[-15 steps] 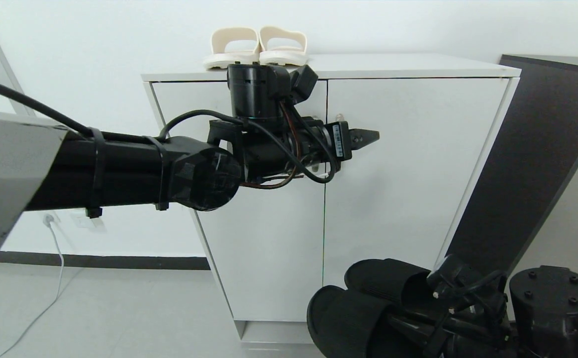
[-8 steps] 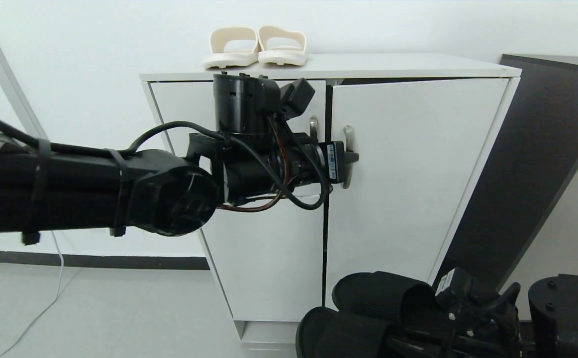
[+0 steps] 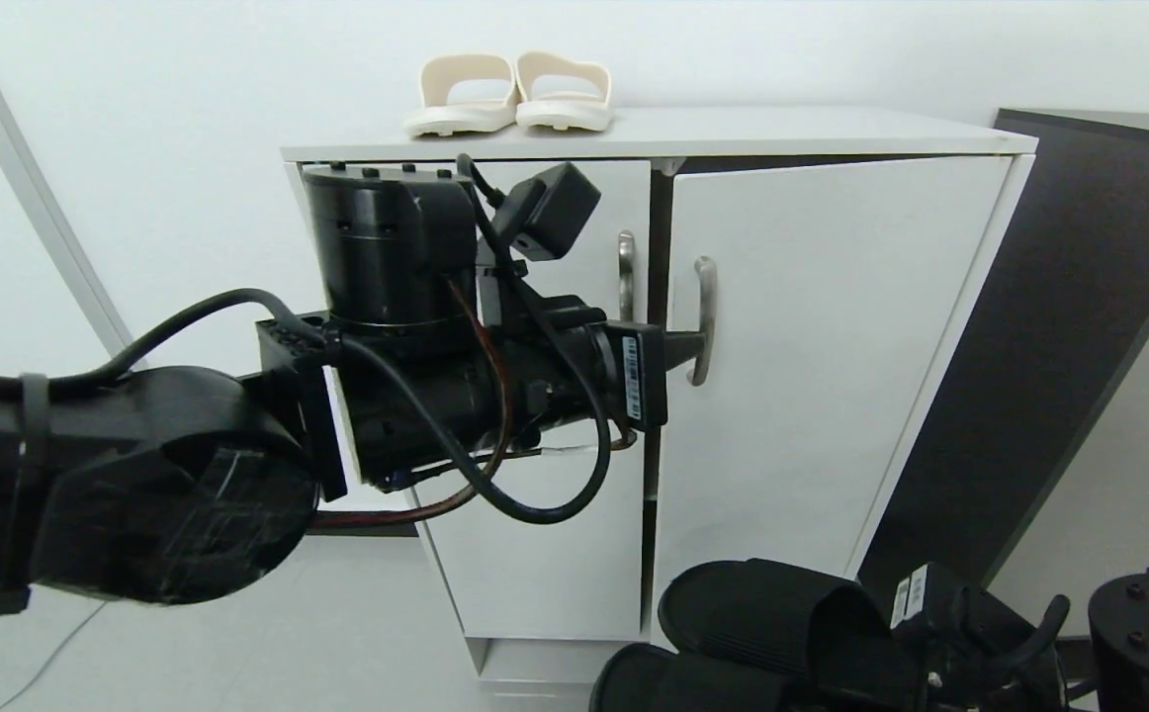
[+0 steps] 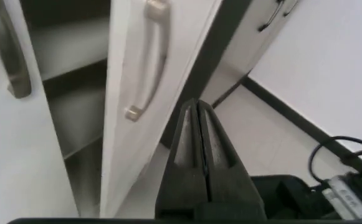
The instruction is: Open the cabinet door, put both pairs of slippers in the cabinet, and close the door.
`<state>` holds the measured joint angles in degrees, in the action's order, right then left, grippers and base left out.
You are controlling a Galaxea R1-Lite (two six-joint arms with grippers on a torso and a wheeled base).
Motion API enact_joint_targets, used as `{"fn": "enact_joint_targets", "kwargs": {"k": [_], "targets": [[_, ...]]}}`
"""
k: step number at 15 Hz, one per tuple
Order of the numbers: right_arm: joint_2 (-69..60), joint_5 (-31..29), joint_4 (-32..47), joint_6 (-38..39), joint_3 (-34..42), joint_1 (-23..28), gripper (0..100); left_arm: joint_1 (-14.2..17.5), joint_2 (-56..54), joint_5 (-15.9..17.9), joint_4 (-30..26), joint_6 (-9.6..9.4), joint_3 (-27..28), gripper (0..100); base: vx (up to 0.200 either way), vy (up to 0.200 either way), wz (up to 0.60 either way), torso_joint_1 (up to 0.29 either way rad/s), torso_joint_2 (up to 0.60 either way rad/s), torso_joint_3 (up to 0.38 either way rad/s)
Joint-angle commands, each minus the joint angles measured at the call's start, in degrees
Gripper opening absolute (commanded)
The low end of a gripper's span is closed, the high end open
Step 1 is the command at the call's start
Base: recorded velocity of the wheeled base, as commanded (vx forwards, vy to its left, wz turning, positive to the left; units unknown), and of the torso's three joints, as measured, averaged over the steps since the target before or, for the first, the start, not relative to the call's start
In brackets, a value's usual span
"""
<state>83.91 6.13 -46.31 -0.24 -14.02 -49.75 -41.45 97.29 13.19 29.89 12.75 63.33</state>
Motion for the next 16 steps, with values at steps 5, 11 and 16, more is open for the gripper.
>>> {"fn": "enact_joint_targets", "kwargs": {"k": [5,11,16], "targets": [[0.1,0.0,-0.1,-0.3,0.0,-0.1,0,7.3,4.0,1.1,5.7,3.86,2.9,0,0.0,0.0,0.0,0.0,0.0,0.0],[0.3,0.0,0.0,-1.6,0.3,-0.1,0,8.0,11.4,1.1,5.9,4.04,11.6,0,0.0,0.0,0.0,0.0,0.0,0.0],[0.7,0.0,0.0,-1.6,0.2,-0.1,0,7.5,14.1,1.1,5.8,5.27,15.4,0,0.0,0.0,0.0,0.0,0.0,0.0]]}}
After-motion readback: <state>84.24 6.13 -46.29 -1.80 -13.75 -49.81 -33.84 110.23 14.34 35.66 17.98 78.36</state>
